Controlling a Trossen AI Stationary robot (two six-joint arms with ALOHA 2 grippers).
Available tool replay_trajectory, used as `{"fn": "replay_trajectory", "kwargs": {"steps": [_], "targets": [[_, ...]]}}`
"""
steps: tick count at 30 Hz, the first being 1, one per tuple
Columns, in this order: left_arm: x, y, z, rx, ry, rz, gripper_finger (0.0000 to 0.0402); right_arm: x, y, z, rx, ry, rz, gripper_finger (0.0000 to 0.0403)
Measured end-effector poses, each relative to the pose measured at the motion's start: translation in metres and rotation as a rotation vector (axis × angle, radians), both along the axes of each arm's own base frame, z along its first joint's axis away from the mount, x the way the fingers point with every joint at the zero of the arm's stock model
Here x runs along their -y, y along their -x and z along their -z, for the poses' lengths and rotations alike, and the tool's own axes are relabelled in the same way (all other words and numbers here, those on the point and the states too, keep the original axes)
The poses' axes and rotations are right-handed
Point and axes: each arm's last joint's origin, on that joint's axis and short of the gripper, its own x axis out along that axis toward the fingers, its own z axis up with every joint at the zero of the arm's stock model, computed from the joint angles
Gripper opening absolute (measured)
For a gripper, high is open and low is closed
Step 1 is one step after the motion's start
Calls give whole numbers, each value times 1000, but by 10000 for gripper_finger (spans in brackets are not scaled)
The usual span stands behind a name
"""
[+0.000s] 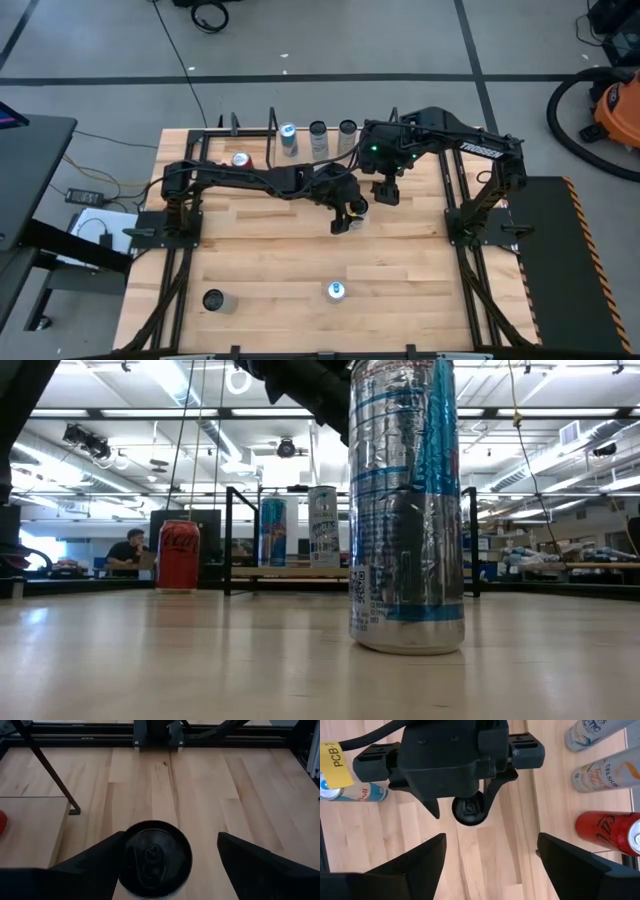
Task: Place canned beverage on shelf
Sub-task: Put the white-blue soda can aligned with the other white-blue soda can on the shelf
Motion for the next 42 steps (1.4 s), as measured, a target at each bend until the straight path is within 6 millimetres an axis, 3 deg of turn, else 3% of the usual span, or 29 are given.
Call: {"fn": "replay_trajectory", "kwargs": {"steps": [42], "targets": [[1, -2, 2, 1, -59, -28, 318, 0, 0, 0, 3, 2, -16, 321]]}}
